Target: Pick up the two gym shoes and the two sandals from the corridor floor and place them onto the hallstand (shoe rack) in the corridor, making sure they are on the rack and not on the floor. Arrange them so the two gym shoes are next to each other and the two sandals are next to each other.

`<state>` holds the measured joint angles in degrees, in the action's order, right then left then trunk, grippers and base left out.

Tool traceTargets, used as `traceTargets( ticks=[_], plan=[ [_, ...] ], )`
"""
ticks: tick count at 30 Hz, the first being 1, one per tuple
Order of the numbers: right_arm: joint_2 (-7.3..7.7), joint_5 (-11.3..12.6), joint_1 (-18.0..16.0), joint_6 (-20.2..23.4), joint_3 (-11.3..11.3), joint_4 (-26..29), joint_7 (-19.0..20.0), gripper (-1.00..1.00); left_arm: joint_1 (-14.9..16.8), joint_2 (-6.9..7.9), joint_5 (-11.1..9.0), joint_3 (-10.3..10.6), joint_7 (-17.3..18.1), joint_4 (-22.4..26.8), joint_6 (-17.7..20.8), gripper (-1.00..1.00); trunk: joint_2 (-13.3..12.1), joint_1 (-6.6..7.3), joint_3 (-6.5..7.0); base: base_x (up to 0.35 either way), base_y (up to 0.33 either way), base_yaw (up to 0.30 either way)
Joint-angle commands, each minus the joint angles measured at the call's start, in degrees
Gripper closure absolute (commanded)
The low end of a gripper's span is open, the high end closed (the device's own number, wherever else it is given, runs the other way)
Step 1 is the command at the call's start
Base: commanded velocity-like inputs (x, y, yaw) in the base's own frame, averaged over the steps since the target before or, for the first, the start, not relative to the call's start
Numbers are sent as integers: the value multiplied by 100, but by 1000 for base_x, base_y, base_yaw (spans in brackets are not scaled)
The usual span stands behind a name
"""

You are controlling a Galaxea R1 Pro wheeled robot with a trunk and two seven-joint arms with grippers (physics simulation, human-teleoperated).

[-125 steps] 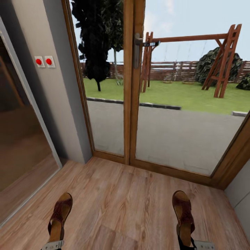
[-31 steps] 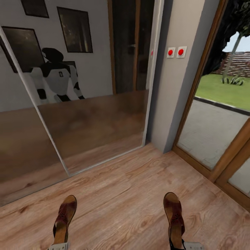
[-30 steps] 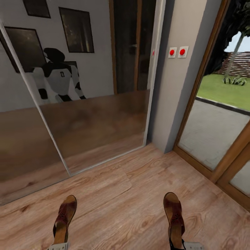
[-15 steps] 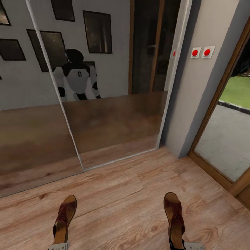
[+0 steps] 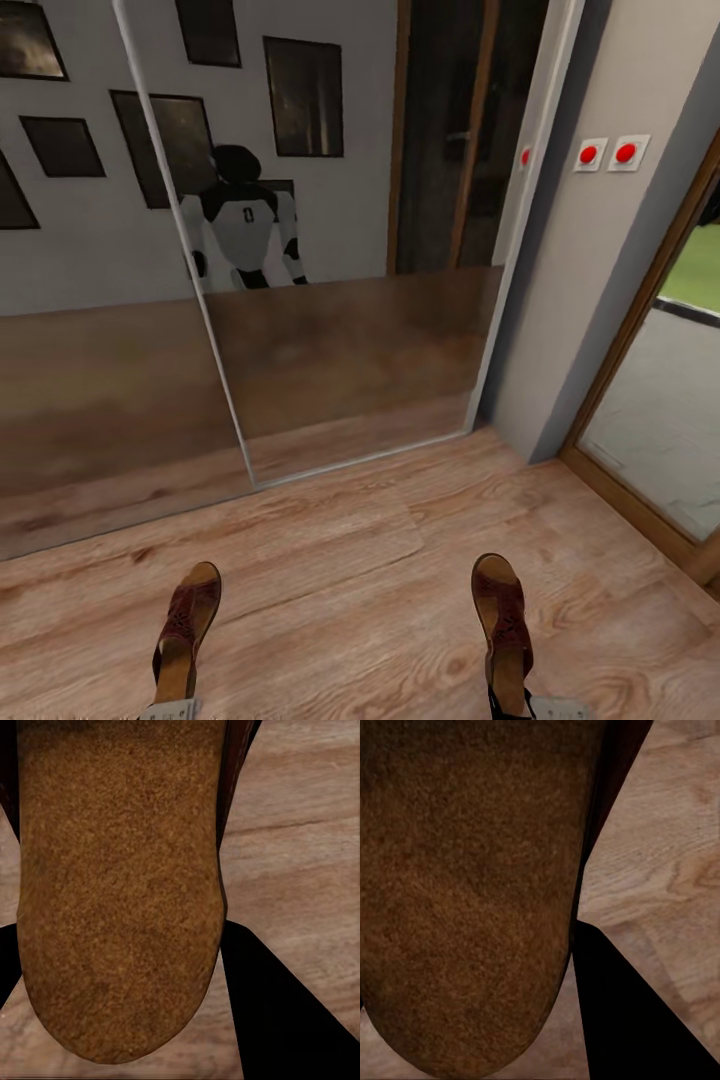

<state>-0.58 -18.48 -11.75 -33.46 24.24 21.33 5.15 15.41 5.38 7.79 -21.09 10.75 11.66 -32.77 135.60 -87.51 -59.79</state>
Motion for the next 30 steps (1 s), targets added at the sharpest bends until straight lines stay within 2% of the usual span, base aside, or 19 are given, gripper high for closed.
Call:
traceTargets(
  ticks=[1, 30],
  plan=[
    [-5, 11, -1, -12, 46, 1, 56, 100, 5, -2, 74, -53, 15, -6, -19, 100, 2, 1, 0, 0, 0, 228],
    [-4, 2, 0, -12, 46, -6, 47, 100, 5, -2, 74, -54, 6, -6, -19, 100, 2, 1, 159, 0, 0, 226]
  ],
)
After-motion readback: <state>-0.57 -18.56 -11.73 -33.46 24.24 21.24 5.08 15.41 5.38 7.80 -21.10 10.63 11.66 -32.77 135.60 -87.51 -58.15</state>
